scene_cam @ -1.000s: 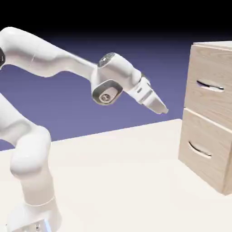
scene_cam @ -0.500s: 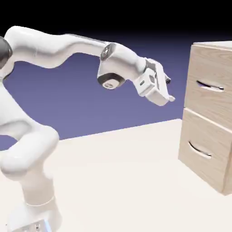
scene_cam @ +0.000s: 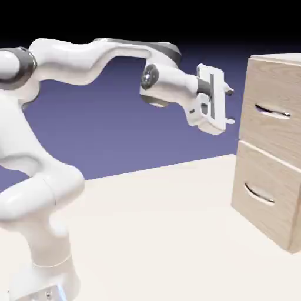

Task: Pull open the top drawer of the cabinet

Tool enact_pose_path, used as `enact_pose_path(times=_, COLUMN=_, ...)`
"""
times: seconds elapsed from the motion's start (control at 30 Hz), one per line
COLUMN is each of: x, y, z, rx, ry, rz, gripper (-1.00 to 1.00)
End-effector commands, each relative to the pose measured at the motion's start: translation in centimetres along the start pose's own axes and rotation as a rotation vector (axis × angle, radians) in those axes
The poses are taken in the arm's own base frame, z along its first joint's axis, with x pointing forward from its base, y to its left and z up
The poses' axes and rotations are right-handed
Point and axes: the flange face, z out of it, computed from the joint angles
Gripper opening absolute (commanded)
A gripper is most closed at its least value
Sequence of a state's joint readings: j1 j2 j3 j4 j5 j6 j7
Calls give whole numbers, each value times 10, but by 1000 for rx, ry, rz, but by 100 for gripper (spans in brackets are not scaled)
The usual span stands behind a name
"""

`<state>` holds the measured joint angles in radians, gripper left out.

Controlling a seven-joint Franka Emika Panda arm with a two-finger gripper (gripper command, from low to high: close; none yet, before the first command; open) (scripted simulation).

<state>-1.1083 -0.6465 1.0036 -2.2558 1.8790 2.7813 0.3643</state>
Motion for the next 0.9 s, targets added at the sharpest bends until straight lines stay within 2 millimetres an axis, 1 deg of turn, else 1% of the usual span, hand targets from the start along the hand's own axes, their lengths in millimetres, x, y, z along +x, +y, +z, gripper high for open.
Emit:
enact_pose_path(times=0.0, x=-1, y=1, z=5, rx=12, ry=-7, rz=23, gripper=0)
enact_pose_path(times=0.37, x=-14, y=17, z=64, rx=150, ry=-89, rz=284, gripper=0)
enact_pose_path(times=0.7, x=-17, y=39, z=126, rx=288, ry=-158, rz=548, gripper=0)
enact_pose_path(times=0.77, x=-17, y=40, z=127, rx=291, ry=-159, rz=553, gripper=0)
enact_pose_path(times=0.87, x=-18, y=36, z=149, rx=286, ry=-155, rz=549, gripper=0)
